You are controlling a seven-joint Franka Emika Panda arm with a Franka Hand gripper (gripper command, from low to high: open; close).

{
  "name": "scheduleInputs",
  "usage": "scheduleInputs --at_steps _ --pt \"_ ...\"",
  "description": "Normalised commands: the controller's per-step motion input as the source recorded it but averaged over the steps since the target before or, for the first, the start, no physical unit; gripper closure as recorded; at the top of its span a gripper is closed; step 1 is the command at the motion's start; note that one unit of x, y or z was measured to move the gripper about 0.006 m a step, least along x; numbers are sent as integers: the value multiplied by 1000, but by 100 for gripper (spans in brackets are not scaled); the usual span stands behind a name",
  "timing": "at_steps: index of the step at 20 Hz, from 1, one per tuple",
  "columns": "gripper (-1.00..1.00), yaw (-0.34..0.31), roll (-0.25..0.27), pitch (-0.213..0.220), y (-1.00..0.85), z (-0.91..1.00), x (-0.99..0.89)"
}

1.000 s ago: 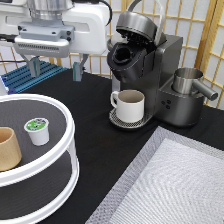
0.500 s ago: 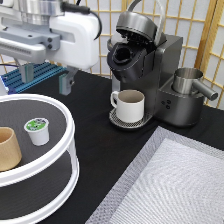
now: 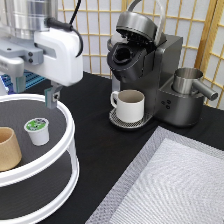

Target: Make coffee

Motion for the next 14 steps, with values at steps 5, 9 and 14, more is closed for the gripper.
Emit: scheduleInputs --at_steps 5,9,14 --pt "-100 19 144 -126 -76 -434 -338" --pt "-100 9 159 -28 -17 -120 -44" --pt "-100 0 101 -2 -7 -46 84"
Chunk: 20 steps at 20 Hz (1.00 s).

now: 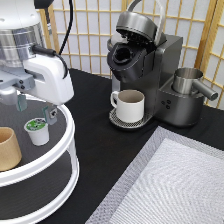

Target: Make coffee

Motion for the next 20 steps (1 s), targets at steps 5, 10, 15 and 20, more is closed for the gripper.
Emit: scheduleInputs --at_steps 5,10,15,20 --pt "-100 0 47 0 -98 -126 78" --pt "-100 -6 33 -2 -251 -286 -84" --pt "-100 -12 25 -2 -166 -106 -23" --pt "100 -8 5 0 -3 1 41"
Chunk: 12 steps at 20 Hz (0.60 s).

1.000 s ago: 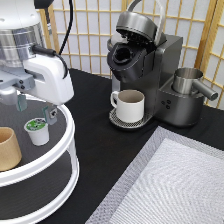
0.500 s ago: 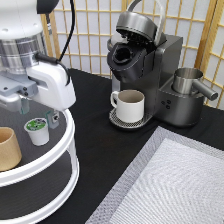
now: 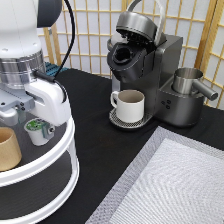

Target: Make coffee

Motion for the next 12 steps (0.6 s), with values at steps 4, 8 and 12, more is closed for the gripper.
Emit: scheduleInputs --at_steps 4,8,12 --pt "100 -15 0 -6 1 39 54" --pt "100 -17 0 -16 20 121 91" --pt "100 -5 0 -8 139 460 262"
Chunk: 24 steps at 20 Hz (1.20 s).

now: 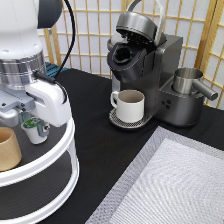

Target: Make coffee

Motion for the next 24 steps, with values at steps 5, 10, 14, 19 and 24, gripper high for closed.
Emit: scheduleInputs --at_steps 5,10,14,19,24 --pt "100 20 102 -1 409 818 374" --pt "100 33 228 8 526 629 336" --pt "100 36 313 29 545 397 284" --pt "100 28 351 4 501 278 237" --pt "100 2 291 -23 424 429 136"
